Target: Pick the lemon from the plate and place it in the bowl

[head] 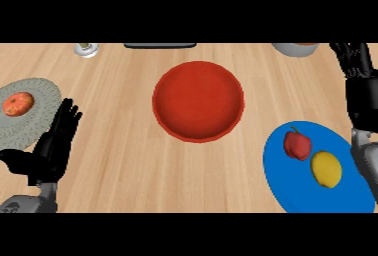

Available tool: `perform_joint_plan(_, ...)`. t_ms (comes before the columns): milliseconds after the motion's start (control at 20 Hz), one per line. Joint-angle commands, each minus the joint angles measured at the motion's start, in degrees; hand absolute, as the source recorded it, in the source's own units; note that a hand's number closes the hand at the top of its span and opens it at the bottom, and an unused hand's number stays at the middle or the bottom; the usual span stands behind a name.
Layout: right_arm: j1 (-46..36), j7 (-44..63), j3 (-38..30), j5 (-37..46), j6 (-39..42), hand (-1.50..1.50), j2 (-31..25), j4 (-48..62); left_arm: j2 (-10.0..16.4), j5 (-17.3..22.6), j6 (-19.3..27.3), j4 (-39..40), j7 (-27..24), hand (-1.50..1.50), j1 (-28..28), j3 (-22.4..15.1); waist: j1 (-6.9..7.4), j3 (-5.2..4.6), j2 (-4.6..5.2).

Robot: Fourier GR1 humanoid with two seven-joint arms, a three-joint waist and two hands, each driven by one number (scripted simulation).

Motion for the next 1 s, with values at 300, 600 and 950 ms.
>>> perform_joint_plan(300,14.9,15.0,8.9,16.9,-4.0,1.50,-10.5,6.9,-0.9,-4.3,2.0,-2.7,2.4,0.00,-3.1,-3.7,-4.39,-2.99,2.43)
perform_joint_plan(600,26.2,5.0,0.5,9.1,-32.4,-1.50,16.3,-10.0,-4.2,-6.2,4.4,-3.5,4.8,0.00,-3.3,-7.0,-4.14,-1.11,0.96)
perform_joint_plan(950,37.7,22.7,6.4,29.5,-39.7,-1.50,9.8,-31.7,-5.0,-8.5,4.7,-5.0,8.2,0.00,-5.4,-8.1,-1.72,-1.36,1.44)
